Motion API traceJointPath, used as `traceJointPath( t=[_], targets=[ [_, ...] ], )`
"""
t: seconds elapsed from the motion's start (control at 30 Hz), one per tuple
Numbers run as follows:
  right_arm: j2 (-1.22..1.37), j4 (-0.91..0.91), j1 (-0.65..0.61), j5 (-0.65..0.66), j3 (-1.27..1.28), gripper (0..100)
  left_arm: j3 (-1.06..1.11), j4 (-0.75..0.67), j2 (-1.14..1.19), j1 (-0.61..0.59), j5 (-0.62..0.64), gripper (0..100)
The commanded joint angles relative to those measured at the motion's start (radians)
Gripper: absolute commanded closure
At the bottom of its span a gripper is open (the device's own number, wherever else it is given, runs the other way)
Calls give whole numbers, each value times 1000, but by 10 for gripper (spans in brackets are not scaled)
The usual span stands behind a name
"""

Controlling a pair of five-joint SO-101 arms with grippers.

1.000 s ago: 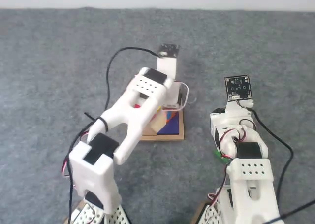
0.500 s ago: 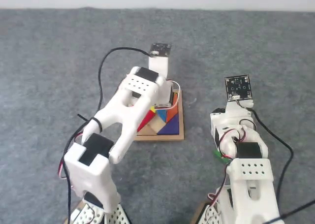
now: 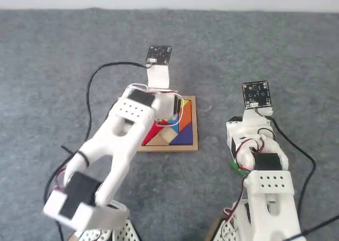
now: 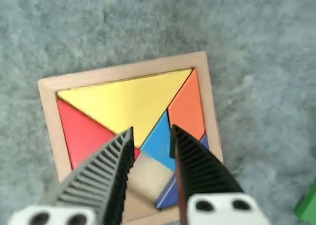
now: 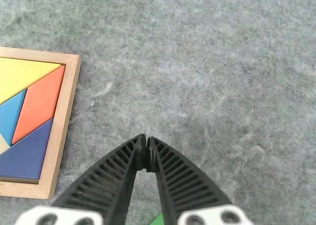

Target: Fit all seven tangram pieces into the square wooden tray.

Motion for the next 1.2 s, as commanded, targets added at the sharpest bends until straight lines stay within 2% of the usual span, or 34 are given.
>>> traceJointPath(
  t=[0.0,0.17,0.27,0.37,0.47,0.6,0.73,0.83,1.0,1.17],
  targets=[
    [5,-15,7,12,-5,991,36,-77,-152,-17,-21,989],
    [7,-12,7,28,-5,990,67,-83,-273,-143,-64,987],
    [13,8,-1,124,-11,989,74,-126,-325,-262,-66,987],
    [10,130,-15,333,-51,988,143,-265,-351,-348,-66,987],
    [16,243,-8,543,-60,980,223,-416,-362,-367,-69,987],
    [16,430,-8,801,-61,845,251,-460,-364,-364,-71,987],
    [16,568,-15,964,-61,711,249,-465,-364,-373,-72,986],
    [18,615,-61,954,-61,677,249,-465,-362,-371,-72,986],
    [25,621,-182,758,-61,675,249,-465,-362,-371,-72,986],
    [217,538,-120,684,-104,675,249,-465,-359,-371,-72,986]
  ],
)
